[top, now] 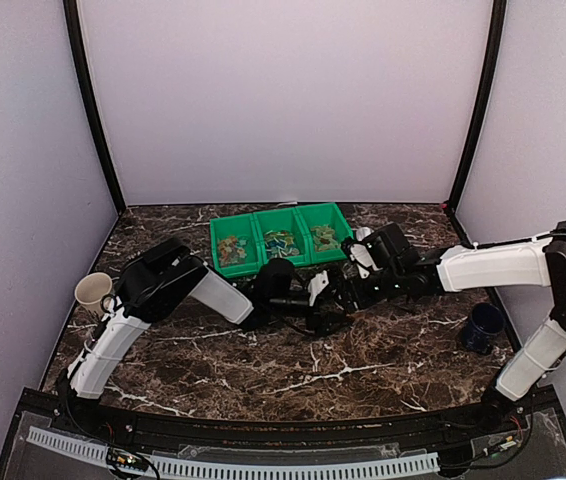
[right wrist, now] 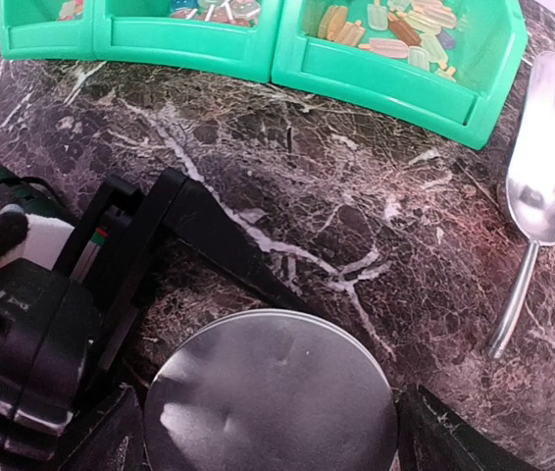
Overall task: Pack the candies
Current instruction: Screw the box lid onto the packing bottle.
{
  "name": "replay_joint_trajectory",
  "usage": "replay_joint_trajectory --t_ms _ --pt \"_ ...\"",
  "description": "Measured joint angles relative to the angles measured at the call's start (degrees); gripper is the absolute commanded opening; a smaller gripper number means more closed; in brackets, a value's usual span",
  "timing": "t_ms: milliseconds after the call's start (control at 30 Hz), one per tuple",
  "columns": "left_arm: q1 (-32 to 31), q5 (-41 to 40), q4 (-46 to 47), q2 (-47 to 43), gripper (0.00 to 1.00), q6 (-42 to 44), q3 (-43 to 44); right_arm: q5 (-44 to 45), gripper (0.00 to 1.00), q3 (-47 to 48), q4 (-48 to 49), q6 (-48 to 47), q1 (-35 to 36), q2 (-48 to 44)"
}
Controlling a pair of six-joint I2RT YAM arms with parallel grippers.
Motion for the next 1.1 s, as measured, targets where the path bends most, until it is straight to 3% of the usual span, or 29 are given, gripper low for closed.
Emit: replay_joint_trajectory --t_ms 67,367,567,867,1100 --pt "-0.11 -1.25 0.15 0.0 0.85 -0.37 -0.02 1.05 0.98 0.02 -0.37 1.03 0.15 -0.02" --pt "0.11 -4.5 0.72 0.0 0.86 -1.31 -0.04 3.02 0.98 0.11 -6.54 0.09 0.22 -4.81" --pt "0.48 -2.32 0.2 0.04 0.86 -0.59 0.2 0.48 0.97 -0.07 -8.96 -8.5 -0.7 -10.36" --pt "1.73 13.14 -7.48 0.11 0.86 7.41 2.8 -10.03 0.98 -0.46 -16.26 -28.79 -2.01 -13.03" --pt "2.36 25.92 -20.31 0.52 0.86 17.29 7.13 -19.74 0.98 0.9 -20.9 -43.5 -2.38 -11.85"
